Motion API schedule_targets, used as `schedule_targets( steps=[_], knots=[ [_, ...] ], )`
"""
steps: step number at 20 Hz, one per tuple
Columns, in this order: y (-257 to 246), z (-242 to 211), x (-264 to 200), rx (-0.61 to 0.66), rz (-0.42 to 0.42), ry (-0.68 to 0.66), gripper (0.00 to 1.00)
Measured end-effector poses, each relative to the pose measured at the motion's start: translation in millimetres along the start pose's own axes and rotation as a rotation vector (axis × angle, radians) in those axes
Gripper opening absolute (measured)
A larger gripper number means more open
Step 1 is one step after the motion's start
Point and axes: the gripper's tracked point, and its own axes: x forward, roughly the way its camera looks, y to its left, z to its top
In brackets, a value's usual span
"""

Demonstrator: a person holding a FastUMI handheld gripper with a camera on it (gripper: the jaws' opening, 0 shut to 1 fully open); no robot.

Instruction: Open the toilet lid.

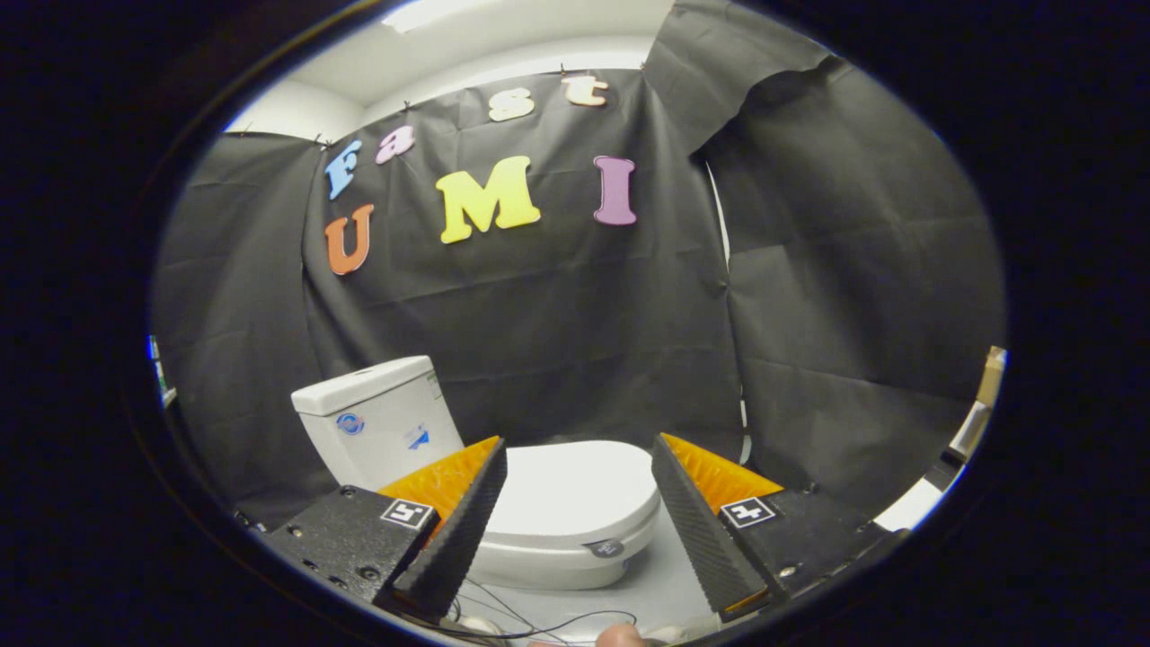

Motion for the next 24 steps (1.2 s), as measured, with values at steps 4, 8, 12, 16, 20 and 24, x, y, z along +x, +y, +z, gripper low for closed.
schedule_targets(
  steps=[4, 8, 12, 16, 20, 24],
  knots=[
    [-5, -14, 7, 0.037, -0.003, 0.043, 1.0],
    [-9, -33, 16, 0.055, -0.012, 0.096, 1.0],
    [-14, -47, 37, 0.124, -0.033, 0.14, 1.0],
    [-6, -86, 61, 0.213, -0.027, 0.275, 0.99],
    [-10, -124, 81, 0.368, -0.046, 0.352, 0.99],
    [-19, -159, 91, 0.528, -0.057, 0.397, 0.99]
  ],
)
